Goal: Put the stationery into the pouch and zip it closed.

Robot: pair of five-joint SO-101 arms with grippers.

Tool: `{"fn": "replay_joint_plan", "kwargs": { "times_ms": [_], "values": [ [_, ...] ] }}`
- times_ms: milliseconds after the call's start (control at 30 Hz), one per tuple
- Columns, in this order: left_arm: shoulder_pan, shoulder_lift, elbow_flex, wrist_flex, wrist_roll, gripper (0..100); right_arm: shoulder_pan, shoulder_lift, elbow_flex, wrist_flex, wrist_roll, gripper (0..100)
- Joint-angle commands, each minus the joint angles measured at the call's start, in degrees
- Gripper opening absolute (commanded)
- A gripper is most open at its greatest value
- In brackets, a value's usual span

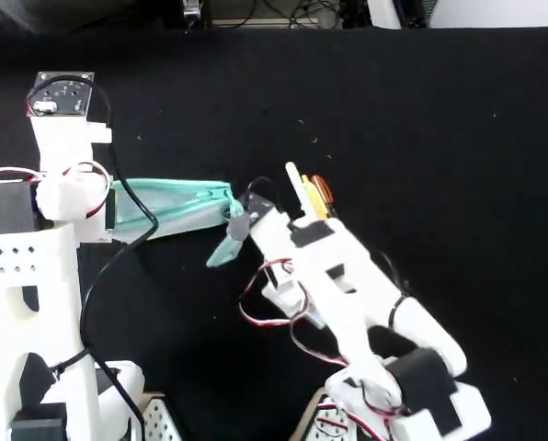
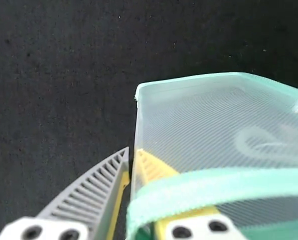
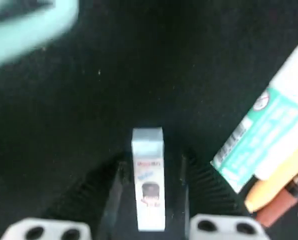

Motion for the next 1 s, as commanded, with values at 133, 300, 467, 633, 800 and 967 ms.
{"fn": "replay_joint_plan", "kwargs": {
  "times_ms": [133,300,467,633,800,967],
  "values": [
    [0.22,-0.44,0.04,0.26,-0.62,3,-0.88,6.11,-3.38,-0.35,-0.44,11.0],
    [0.22,-0.44,0.04,0.26,-0.62,3,-0.88,6.37,-3.03,-2.11,-0.88,0.9],
    [0.22,-0.44,0.13,0.26,-0.62,3,-0.79,-2.59,-3.03,1.41,-0.70,1.2],
    [0.22,-0.44,0.13,0.26,-0.62,3,0.97,-20.09,-3.30,9.23,-0.44,1.2],
    [0.22,-0.44,0.13,0.26,-0.62,3,4.92,-38.20,-3.12,10.64,-0.44,1.2],
    [0.22,-0.44,0.13,0.26,-0.62,3,5.10,-49.98,-4.62,16.44,1.05,1.2]
  ]
}}
